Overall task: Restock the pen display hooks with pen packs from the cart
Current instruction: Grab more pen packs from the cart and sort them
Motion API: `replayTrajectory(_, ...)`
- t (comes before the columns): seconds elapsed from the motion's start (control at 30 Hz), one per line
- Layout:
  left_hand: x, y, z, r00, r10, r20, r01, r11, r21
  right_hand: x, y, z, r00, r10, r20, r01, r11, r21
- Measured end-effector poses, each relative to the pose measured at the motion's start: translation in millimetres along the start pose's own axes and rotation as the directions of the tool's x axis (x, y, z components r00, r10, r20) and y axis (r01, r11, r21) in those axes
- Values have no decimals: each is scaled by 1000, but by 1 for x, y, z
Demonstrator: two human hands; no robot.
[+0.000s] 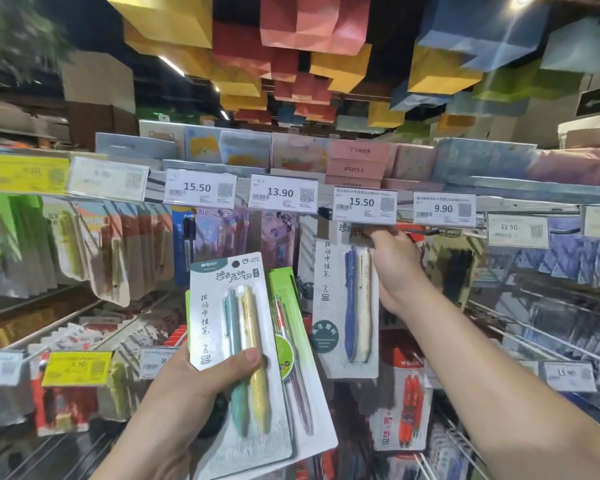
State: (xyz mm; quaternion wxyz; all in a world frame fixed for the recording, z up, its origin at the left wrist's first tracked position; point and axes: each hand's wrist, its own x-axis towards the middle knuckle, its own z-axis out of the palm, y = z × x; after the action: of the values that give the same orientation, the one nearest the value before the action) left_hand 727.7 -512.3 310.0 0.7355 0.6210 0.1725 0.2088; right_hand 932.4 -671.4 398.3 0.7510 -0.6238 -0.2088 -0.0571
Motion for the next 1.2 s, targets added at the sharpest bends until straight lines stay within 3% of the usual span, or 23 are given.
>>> replayTrajectory(0.23, -1, 1, -7, 999, -12, -30, 9, 994, -112, 24, 12, 12, 980, 142, -137, -160, 979, -130)
replayTrajectory(0.5, -2, 1, -22, 1000, -18, -20, 16, 993, -119, 47, 18, 32, 956, 142, -258, -192, 964, -182)
replayTrajectory(0.73, -3, 3, -30, 999, 4, -40, -9, 993, -118, 51, 28, 41, 956, 112, -271, -168, 967, -190)
replayTrajectory(0.9, -5, 4, -30, 1000, 10, -27, -13, 994, -110, 42, 32, 44, 949, 155, -275, -228, 939, -259)
replayTrajectory(1.03, -7, 4, -26, 1000, -11, -16, 9, 991, -130, 24, 39, 40, 966, 75, -249, -154, 937, -314)
replayTrajectory(1.2, -8, 2, -21, 1000, -11, -9, 10, 991, -132, -8, 47, 39, 975, -100, -196, -24, 837, -547)
